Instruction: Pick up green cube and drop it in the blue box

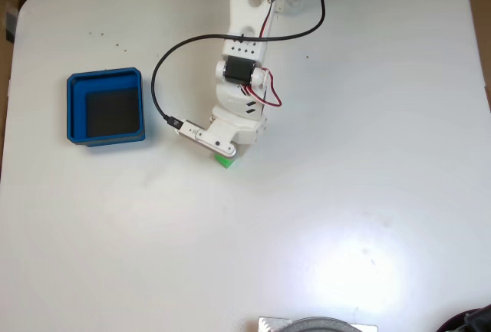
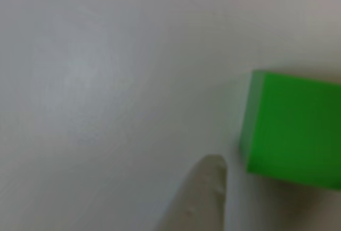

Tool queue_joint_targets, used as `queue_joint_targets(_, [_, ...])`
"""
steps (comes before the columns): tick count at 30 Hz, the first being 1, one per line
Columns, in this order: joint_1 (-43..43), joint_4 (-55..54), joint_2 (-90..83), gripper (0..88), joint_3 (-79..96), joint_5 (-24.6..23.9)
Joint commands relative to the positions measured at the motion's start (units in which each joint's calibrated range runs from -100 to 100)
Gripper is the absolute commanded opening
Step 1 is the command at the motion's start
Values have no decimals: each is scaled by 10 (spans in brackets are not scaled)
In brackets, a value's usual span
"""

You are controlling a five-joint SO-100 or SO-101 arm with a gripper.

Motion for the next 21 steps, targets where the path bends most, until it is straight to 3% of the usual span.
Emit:
queue_joint_targets(1, [2,-39,-6,263,-34,-21])
queue_joint_targets(5, [3,-58,-6,263,-32,-42])
queue_joint_targets(21, [12,-59,7,262,-30,-39])
